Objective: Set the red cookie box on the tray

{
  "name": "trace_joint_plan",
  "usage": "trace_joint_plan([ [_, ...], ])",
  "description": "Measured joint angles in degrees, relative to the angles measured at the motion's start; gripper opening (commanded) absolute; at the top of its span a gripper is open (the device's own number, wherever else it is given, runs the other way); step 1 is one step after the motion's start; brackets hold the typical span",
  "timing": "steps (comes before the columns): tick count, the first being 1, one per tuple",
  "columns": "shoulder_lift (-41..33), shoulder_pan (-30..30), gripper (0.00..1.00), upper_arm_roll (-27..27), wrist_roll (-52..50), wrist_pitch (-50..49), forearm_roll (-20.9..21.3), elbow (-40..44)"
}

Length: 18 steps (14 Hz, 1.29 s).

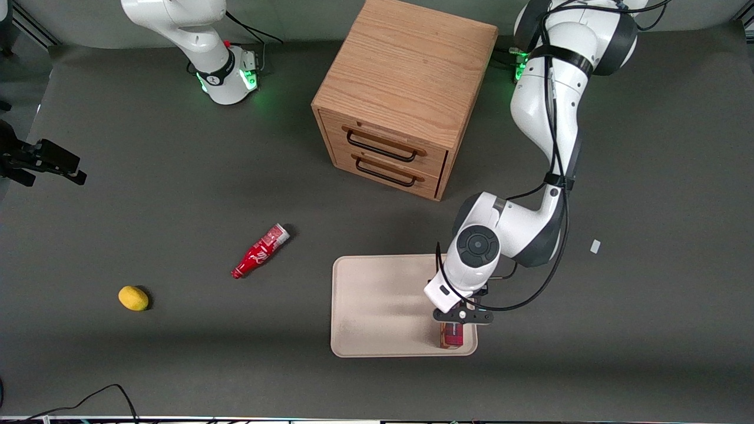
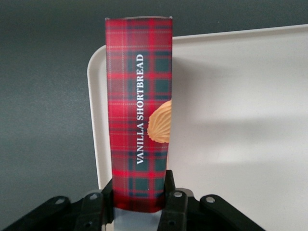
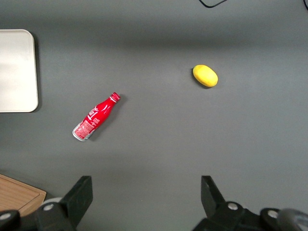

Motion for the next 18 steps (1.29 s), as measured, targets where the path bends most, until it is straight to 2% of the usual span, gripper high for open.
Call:
trace_joint_plan([
  [11, 0.5, 0.0, 1.0, 0.0, 0.6, 0.6, 0.4, 0.4],
  [13, 0.3, 0.1, 1.0, 0.2, 0.6, -3.5, 0.4, 2.5],
  [16, -2.3, 0.3, 1.0, 1.3, 1.2, -15.5, 0.5, 8.1],
  [18, -6.1, 1.6, 1.0, 2.3, 6.2, -22.3, 0.5, 9.3],
])
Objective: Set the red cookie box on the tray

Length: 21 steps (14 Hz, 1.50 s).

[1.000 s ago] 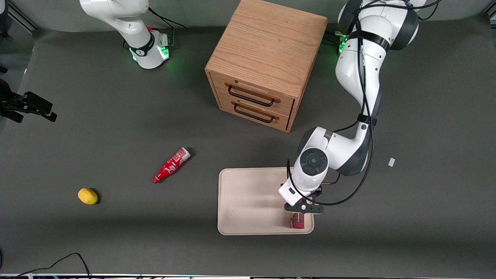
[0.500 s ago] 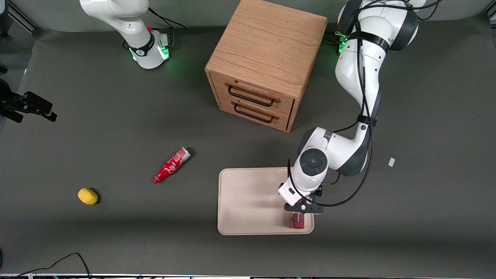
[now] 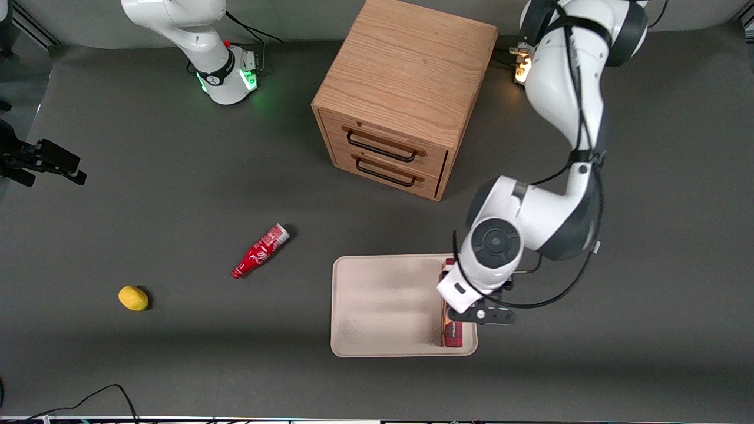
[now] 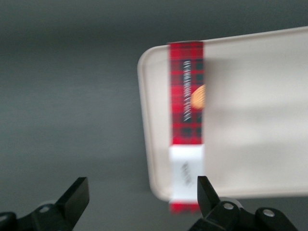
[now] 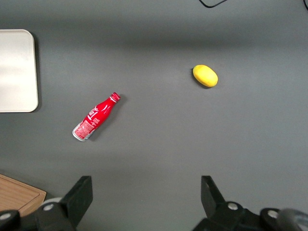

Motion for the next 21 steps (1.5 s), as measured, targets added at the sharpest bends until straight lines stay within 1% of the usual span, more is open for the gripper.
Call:
trace_joint_plan([
  [2, -4.7, 2.3, 1.0, 0.4, 4.7, -6.8, 0.1, 0.3],
  [4, -10.2, 5.6, 1.0, 0.7, 10.6, -9.3, 0.3, -2.1],
  [6, -17.3, 9.6, 1.0, 0.8, 15.5, -9.1, 0.4, -9.4],
  [8, -24.7, 12.9, 1.0, 0.8, 18.8, -7.4, 0.5, -18.9],
  [15, -47.9, 20.9, 1.0, 1.0, 25.9, -1.7, 1.7, -47.9],
  [18, -52.3, 21.6, 1.0, 0.9, 26.3, -1.5, 1.8, -52.1],
  [21, -52.7, 22.2, 1.0, 0.9, 26.3, -1.6, 1.8, -52.4],
])
